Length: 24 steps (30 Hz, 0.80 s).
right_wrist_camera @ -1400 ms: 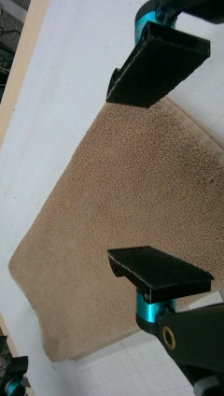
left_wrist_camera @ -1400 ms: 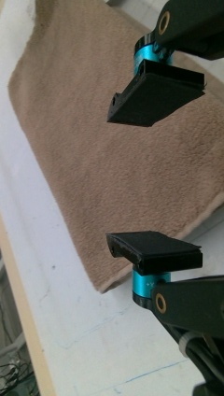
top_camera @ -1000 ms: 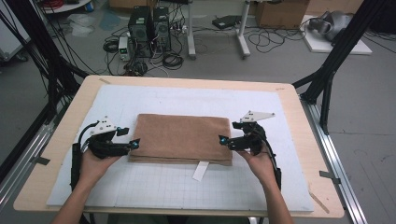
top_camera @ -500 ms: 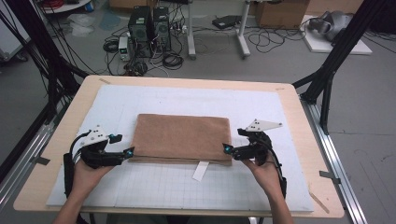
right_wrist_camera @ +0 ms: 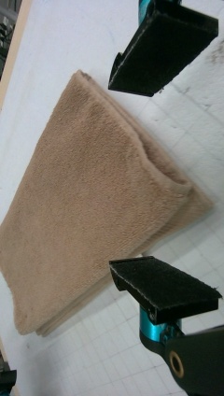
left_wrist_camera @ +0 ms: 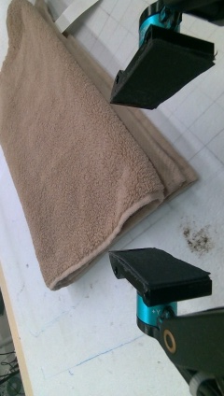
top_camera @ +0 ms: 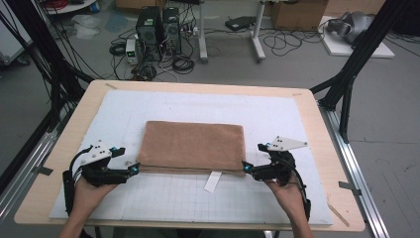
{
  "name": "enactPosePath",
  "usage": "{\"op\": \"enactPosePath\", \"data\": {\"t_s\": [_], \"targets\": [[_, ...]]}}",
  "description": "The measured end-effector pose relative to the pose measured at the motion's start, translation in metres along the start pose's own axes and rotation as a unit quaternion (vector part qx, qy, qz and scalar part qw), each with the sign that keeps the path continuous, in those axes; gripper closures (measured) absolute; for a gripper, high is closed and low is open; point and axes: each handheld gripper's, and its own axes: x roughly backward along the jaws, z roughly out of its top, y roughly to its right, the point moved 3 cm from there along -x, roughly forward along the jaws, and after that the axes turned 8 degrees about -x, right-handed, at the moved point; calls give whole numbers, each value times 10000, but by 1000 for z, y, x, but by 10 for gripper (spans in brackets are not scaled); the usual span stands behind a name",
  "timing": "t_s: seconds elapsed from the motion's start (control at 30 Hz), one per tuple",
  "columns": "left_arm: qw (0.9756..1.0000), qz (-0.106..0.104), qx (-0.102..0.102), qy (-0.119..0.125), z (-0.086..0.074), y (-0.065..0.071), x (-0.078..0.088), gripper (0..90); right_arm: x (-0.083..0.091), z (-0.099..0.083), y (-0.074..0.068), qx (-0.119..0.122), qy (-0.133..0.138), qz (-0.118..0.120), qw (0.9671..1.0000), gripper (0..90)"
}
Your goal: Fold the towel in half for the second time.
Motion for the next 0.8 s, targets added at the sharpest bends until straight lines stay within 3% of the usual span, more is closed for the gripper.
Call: {"op": "enactPosePath", "data": {"t_s": [0.33, 0.8], "targets": [[9999, 121, -53, 10, -9, 6, 8, 208, 18, -20, 0, -77, 106, -149, 9998, 112], [9990, 443, 83, 73, -34, 16, 23, 204, 33, -44, -4, -89, 272, -440, 9986, 112]]}}
